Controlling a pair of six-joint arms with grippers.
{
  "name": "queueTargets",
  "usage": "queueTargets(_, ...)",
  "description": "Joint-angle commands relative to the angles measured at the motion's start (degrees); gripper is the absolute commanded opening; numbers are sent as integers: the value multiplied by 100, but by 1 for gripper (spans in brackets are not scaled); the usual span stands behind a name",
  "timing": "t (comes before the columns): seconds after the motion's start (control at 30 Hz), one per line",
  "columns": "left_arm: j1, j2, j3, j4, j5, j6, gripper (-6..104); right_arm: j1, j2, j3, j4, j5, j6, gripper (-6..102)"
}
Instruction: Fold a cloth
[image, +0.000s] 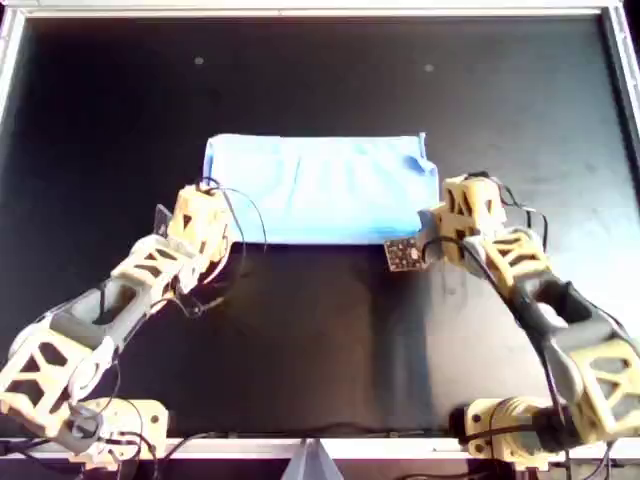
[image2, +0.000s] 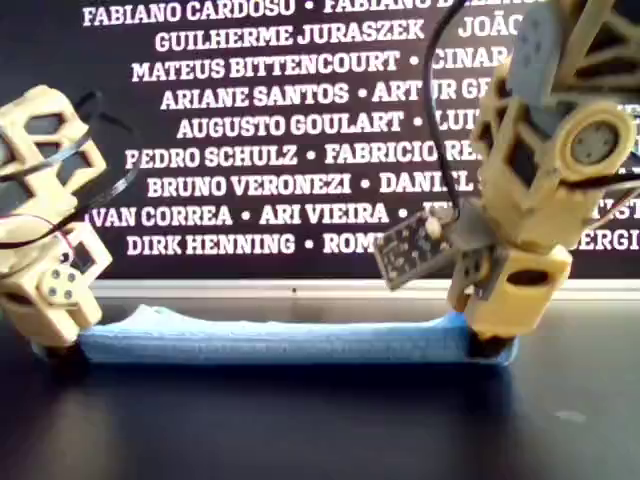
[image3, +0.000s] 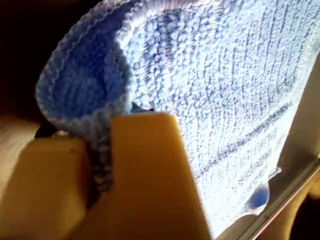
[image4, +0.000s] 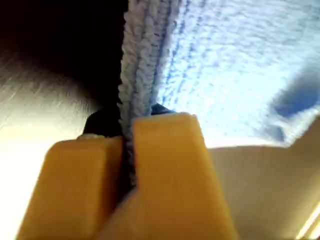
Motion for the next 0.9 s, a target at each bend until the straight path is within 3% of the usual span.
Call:
queueTargets(0.0,35,396,272,79,-70,-9,-2,0,940,255,79,44,-26,-2)
queueTargets(0.17,35,703,659,79,-70,26,-2,35,1433,773,79,44,-26,-2)
queueTargets(0.4,35,1195,1107,79,-70,-35,-2,624,1503,1125,79,53,0,-2)
queueTargets(0.6,35,1257,1134,79,-62,-26,0,580,1503,967,79,141,-26,-1)
queueTargets(0.7,35,1266,1134,79,-62,9,10,554,1503,1011,79,141,-35,5)
queueTargets(0.87,35,1485,1248,97,-70,18,43,554,1564,1125,88,158,-35,35)
